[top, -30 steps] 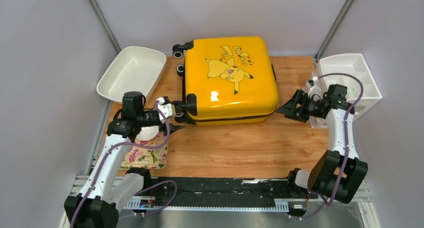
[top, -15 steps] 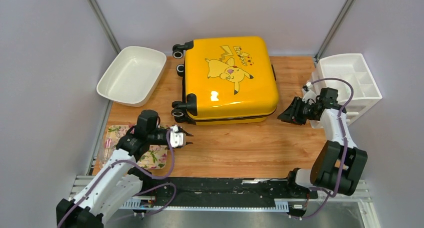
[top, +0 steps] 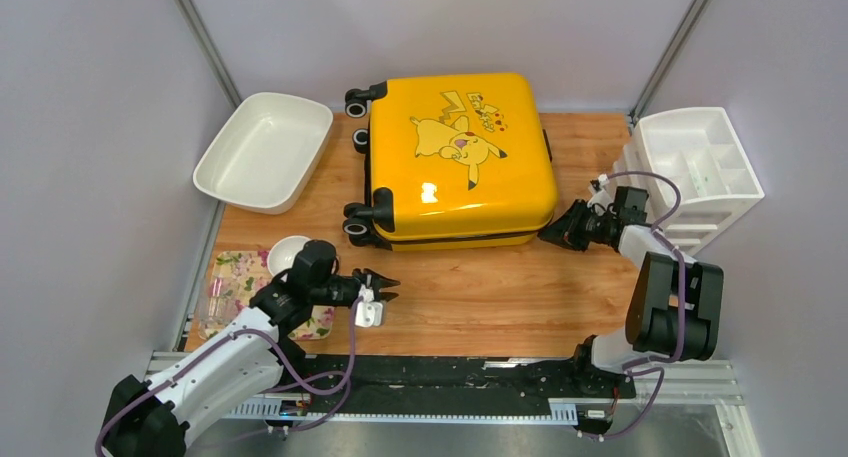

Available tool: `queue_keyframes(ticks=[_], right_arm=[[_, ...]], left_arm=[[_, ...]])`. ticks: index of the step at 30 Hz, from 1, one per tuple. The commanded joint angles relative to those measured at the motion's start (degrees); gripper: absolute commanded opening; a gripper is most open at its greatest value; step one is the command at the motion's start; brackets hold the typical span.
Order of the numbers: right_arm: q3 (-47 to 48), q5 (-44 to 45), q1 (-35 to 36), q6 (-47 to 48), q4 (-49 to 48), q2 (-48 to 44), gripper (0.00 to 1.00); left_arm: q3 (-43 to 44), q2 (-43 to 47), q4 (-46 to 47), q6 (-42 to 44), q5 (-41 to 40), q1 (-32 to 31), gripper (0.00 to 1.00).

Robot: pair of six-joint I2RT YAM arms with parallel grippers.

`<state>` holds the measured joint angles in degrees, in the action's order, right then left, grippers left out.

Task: Open, take out, and arrange the luggage

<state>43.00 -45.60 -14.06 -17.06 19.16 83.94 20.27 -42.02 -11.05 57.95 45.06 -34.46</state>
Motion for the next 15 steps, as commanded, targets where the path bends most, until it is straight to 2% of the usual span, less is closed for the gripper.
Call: queue_keyframes(ticks=[1, 3, 7, 15], right_arm=[[-2.74, -8.0, 0.0, -10.79, -18.61, -0.53, 0.15], [-4.33, -9.84, 0.0, -14.75, -24.49, -2.81, 0.14], [-3.81, -11.87, 0.0, -17.39, -26.54, -8.16, 0.14], [-3.72, -13.72, 2.37, -18.98, -26.72, -14.51, 0.14]], left_arm=[[-0.32, -0.08, 4.54, 1.2, -1.28, -0.7, 0.36], [-0.76, 0.27, 4.98, 1.2, -1.64, -0.7, 0.36], [-2.77, 0.54, 7.18, 1.46, -2.69, -0.87, 0.37], [-8.67, -0.87, 22.56, 2.69, -8.76, -1.31, 0.45]])
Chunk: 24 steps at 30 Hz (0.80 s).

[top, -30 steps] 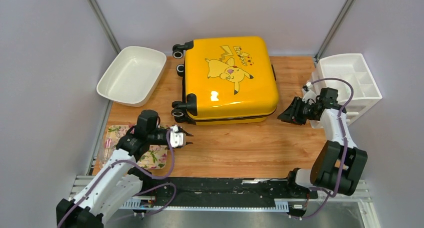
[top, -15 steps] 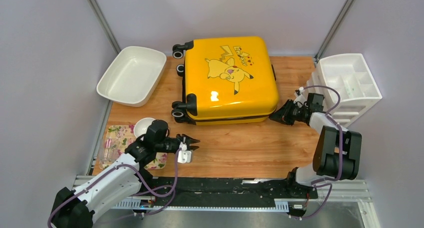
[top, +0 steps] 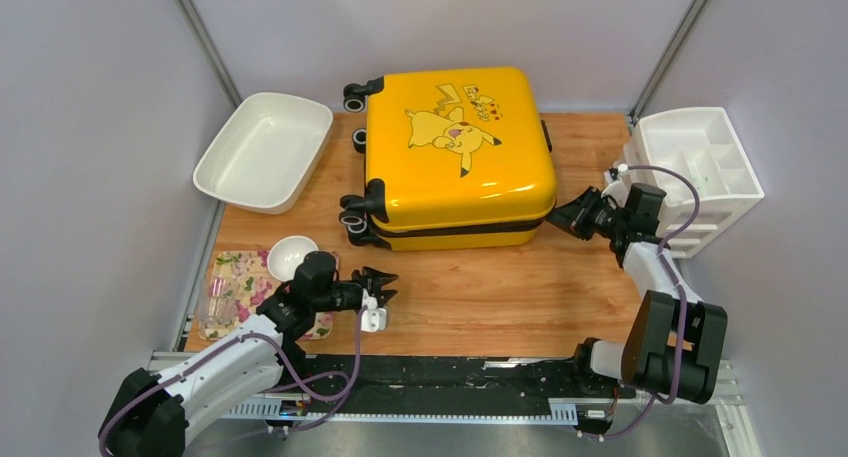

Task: Open, take out, and arrange the luggage

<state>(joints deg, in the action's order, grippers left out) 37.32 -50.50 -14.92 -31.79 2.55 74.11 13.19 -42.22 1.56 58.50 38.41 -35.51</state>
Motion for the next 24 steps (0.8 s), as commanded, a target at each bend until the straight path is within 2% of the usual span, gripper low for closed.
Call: queue_keyframes(ticks=[1, 7, 14, 24], right_arm=[[2.05, -8.48, 3.66, -4.33, -9.93, -5.19, 0.15], [3.9, -8.83, 4.46, -5.47, -9.76, -5.99, 0.15], [7.41, -7.6, 5.95, -7.49, -10.45, -6.43, 0.17], [13.82, -5.49, 7.18, -10.92, -13.18, -4.33, 0.21]], left_arm=[[-1.5, -0.93, 10.65, 1.71, -2.03, -0.26, 0.45], [-0.97, -2.78, 15.92, 0.04, -2.99, -0.35, 0.46], [-0.1, -6.91, 27.09, -2.43, -7.03, -0.35, 0.46], [6.39, -15.7, 36.31, -5.67, -16.33, -0.35, 0.46]])
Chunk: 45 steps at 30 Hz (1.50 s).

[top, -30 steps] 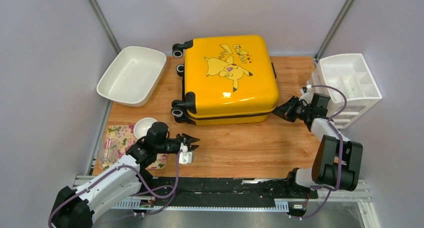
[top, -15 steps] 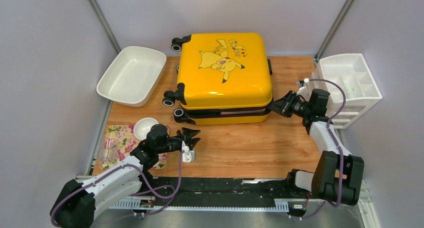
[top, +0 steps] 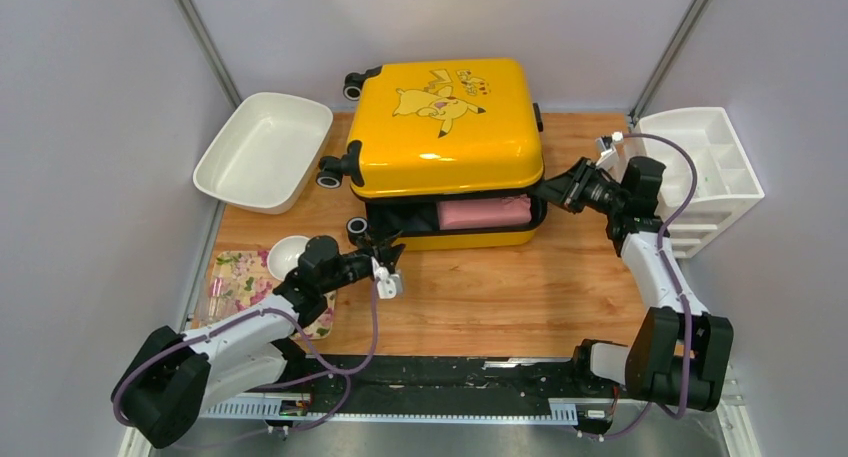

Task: Open, take out, and arrange the luggage

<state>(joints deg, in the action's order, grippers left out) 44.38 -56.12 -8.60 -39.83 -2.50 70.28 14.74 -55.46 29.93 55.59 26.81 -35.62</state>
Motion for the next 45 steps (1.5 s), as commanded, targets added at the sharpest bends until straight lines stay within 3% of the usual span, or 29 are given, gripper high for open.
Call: queue_keyframes(ticks=[1, 8, 16, 24, 30, 38, 45], right_arm=[[7.64, 0.39, 0.87, -2.97, -8.13, -0.15, 0.22], [15.11, 2.24, 1.39, -2.53, -8.4, 3.54, 0.25], [22.94, 5.05, 2.01, -0.16, -8.49, 9.69, 0.38], [29.01, 13.48, 4.2, 17.48, 11.01, 13.39, 0.53], [29.71, 24.44, 5.43, 30.06, 23.4, 14.0, 0.57], [32.25, 36.24, 6.32, 38.86, 31.41, 21.11, 0.62], [34.81, 36.69, 8.33, 41.33, 35.81, 28.24, 0.63]], left_arm=[[5.9, -4.29, 8.47, -4.34, -5.79, -0.24, 0.46], [18.64, -13.17, 10.4, -9.62, -9.23, 4.49, 0.45], [45.96, -29.49, 7.87, -14.55, -9.23, 11.79, 0.42], [83.19, -53.41, -1.44, -14.55, -8.0, 16.1, 0.41], [102.38, -68.19, -4.71, -12.35, -7.29, 16.45, 0.43], [103.38, -71.1, -4.45, -15.33, -7.99, 17.33, 0.54], [112.88, -78.21, 0.03, -14.99, -10.37, 18.56, 0.55]])
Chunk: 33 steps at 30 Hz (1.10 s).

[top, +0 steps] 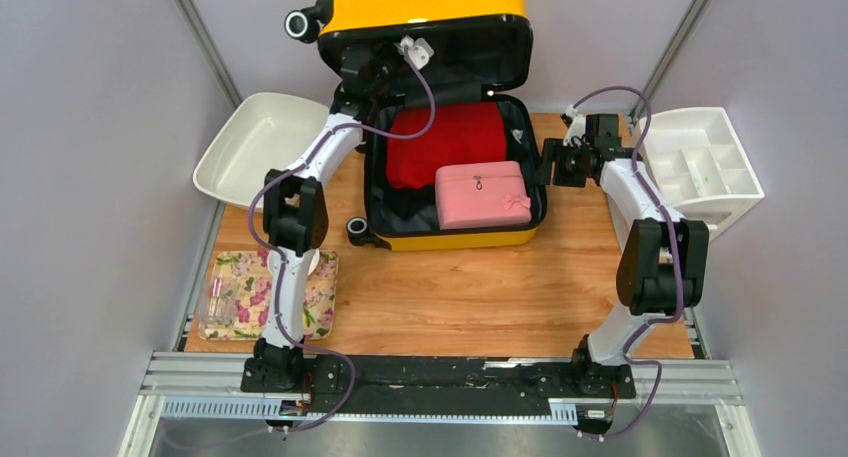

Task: Open, take out, and arrange the luggage

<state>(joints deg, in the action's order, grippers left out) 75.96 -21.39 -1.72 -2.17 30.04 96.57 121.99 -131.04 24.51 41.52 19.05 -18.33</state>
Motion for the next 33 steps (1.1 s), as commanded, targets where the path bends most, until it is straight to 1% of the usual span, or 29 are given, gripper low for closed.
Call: queue_keyframes(ticks=[1, 2, 4, 5, 6, 7, 8, 9, 10, 16, 18, 20, 24, 27, 28, 30, 31, 33], right_arm=[[3.31, 1.88, 1.45, 3.93, 3.44, 3.08, 0.63], [3.31, 2.4, 3.8, 4.19, 3.36, 3.53, 0.62], [3.23, 3.36, 4.53, 4.28, 3.1, 4.32, 0.6], [3.14, 4.41, 5.05, 4.28, 3.18, 4.93, 0.56], [3.14, 4.86, 5.06, 4.28, 3.44, 5.11, 0.5], [3.05, 5.12, 5.23, 4.28, 4.31, 5.29, 0.27], [2.7, 5.04, 5.14, 4.63, 4.93, 4.77, 0.14], [1.48, 4.87, 5.23, 5.59, 5.63, 4.15, 0.04], [0.51, 4.6, 5.23, 6.39, 6.6, 3.36, 0.0], [-9.67, 2.32, 5.5, 15.95, 10.99, -5.51, 0.0], [-11.97, 1.96, 5.5, 17.9, 11.7, -8.75, 0.0], [-13.82, 1.0, 5.58, 19.57, 13.37, -10.08, 0.0], [-15.06, 0.29, 5.41, 20.63, 15.39, -12.55, 0.0], [-13.13, 1.7, 5.06, 22.12, 17.06, -11.85, 0.0], [-11.73, 2.22, 5.06, 22.39, 17.94, -11.41, 0.02], [-6.83, 1.97, 4.71, 22.22, 19.7, -11.93, 0.18], [-5.66, 0.75, 4.44, 21.78, 19.27, -12.98, 0.35], [-2.6, -1.72, 4.35, 20.03, 16.21, -16.85, 0.5]], left_arm=[[4.93, -2.55, 6.15, -0.91, -2.79, 1.36, 0.55], [2.14, -2.03, 7.81, -0.91, -2.96, 1.36, 0.55], [-1.91, 0.17, 10.37, -0.91, -2.97, 1.28, 0.55], [-4.72, 0.87, 11.69, -1.09, -2.62, 1.36, 0.55], [-5.71, 1.92, 12.13, -1.26, -2.79, 1.36, 0.55], [-6.67, 2.19, 12.49, -1.52, -3.14, 1.36, 0.55], [-6.86, 2.46, 12.84, -1.61, -3.31, 1.28, 0.54], [-6.86, 2.55, 12.75, -2.22, -3.4, 1.28, 0.54], [-6.94, 2.81, 12.75, -2.23, -3.49, 1.28, 0.54], [-8.44, 3.34, 14.95, -1.79, -2.18, 1.28, 0.54], [-8.88, 3.78, 15.39, -1.88, -1.47, 1.19, 0.54], [-8.71, 3.69, 15.65, -1.97, -0.59, 1.1, 0.54], [-6.07, 2.37, 13.99, -2.06, 0.2, 1.01, 0.55], [-1.16, -0.35, 12.15, -2.05, -0.24, 0.84, 0.56], [1.9, -1.14, 10.57, -2.49, -0.59, 0.84, 0.56], [2.46, -1.94, 10.29, -2.76, -0.51, 0.75, 0.56], [0.46, -1.67, 11.34, -2.32, 0.02, 0.57, 0.56], [-2.54, -0.18, 12.92, -1.09, 0.64, 0.4, 0.56]])
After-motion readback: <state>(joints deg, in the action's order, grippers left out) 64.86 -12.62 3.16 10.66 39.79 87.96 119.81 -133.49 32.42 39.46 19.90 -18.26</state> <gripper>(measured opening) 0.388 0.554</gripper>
